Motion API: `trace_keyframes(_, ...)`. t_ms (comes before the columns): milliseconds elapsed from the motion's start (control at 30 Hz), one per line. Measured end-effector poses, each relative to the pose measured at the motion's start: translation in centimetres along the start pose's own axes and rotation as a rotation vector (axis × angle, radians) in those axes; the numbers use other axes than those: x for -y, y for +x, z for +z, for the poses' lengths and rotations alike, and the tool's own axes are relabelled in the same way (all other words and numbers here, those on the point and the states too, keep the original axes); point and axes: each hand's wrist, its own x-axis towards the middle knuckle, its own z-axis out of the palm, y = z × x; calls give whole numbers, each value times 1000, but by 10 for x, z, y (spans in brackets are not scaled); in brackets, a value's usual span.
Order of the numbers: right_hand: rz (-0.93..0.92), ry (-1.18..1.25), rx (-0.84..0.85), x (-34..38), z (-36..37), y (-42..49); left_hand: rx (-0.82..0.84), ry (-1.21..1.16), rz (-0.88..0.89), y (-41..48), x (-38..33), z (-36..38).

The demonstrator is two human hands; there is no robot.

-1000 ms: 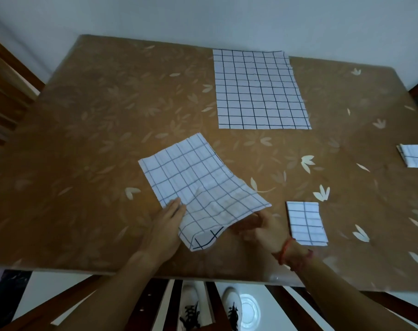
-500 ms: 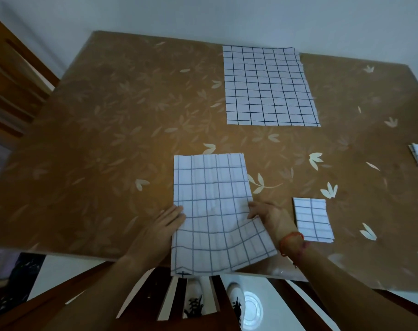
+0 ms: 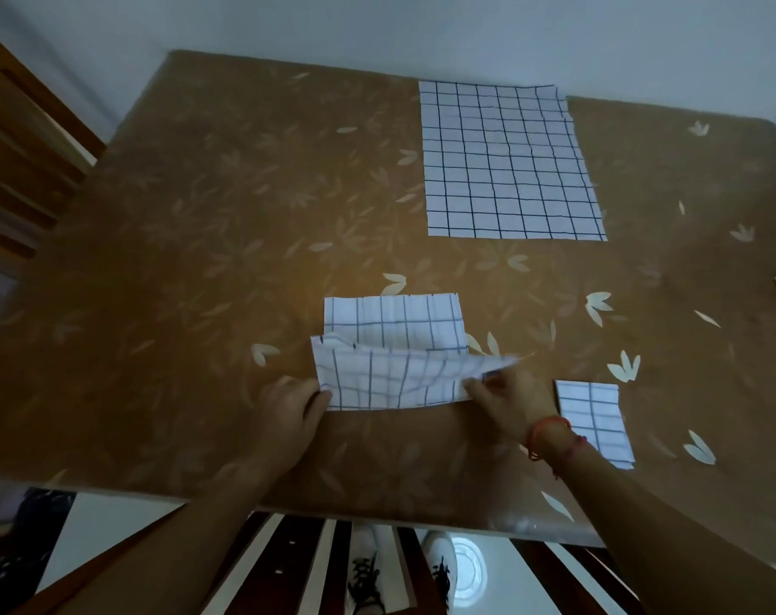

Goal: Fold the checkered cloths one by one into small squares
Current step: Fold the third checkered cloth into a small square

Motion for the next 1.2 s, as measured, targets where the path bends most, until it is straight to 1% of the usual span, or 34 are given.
trace_keyframes(33,-89,-12,-63,0,3,8,3,-10,-27,5,3,1)
trace_keyframes(100,-92,11,-95,-3,11,24,1,-45,-63,12,6,2)
trace_keyframes(133,-61,34,-90,-4,11,28,-7,-62,-78,15,7,3)
trace_keyframes(167,-85,61,-91,0,9,29,-17,-68,-94,19,7,3)
trace_keyframes(267,-46,60,-76,-1,8,40,-43,-110,-154,24,7,4)
trace_keyframes(400,-59,35,-47,-1,9,43,-25,-111,-211,24,4,6)
trace_keyframes(500,-71,38,-84,-2,11,47,12,-88,-189,23,3,6)
trace_keyframes(633,5,43,-79,-7,16,58,6,14,-166,25,7,10)
trace_keyframes(733,16,46,-96,-8,18,62,13,38,-156,25,8,13)
trace_keyframes(800,23,47,-114,-7,18,63,-16,52,-125,25,9,15)
trace_keyframes(900,31,64,-171,-4,17,57,-98,135,3,20,11,14)
trace_keyframes(967,-34,6,-252,0,21,49,-93,183,132,13,5,12)
trace_keyframes(1033,-204,-129,-308,6,31,37,-36,204,241,2,-4,11)
trace_keyframes(1133,-494,-309,-281,20,58,17,26,288,335,-14,-11,18)
trace_keyframes(1200,-634,-376,-223,31,80,1,47,311,333,-21,-8,22)
